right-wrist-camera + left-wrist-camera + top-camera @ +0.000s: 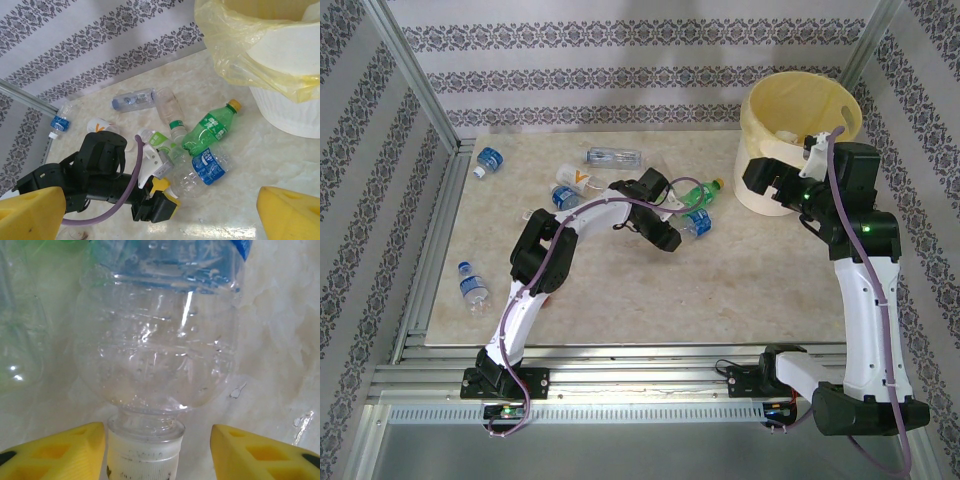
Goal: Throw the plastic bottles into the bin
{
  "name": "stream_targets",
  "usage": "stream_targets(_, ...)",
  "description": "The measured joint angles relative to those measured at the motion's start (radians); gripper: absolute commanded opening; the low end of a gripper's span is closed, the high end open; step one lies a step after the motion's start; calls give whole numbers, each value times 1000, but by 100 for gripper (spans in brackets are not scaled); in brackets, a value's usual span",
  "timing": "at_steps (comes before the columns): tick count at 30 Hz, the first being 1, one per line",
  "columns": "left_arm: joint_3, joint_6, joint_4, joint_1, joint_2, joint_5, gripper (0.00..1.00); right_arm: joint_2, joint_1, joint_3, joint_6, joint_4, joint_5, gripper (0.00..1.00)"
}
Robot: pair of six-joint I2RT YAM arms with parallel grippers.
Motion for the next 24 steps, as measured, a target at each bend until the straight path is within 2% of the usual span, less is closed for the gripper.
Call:
stream_targets(10,-61,-3,39,0,0,0,34,-3,0,-24,1,6,0,98)
stream_targets(18,-140,-4,76,0,-48,0,26,-3,0,-43,6,8,-1,98)
stream_targets(24,-193,-6,114,0,-79,0,25,-3,6,-61,9,11,-3,98)
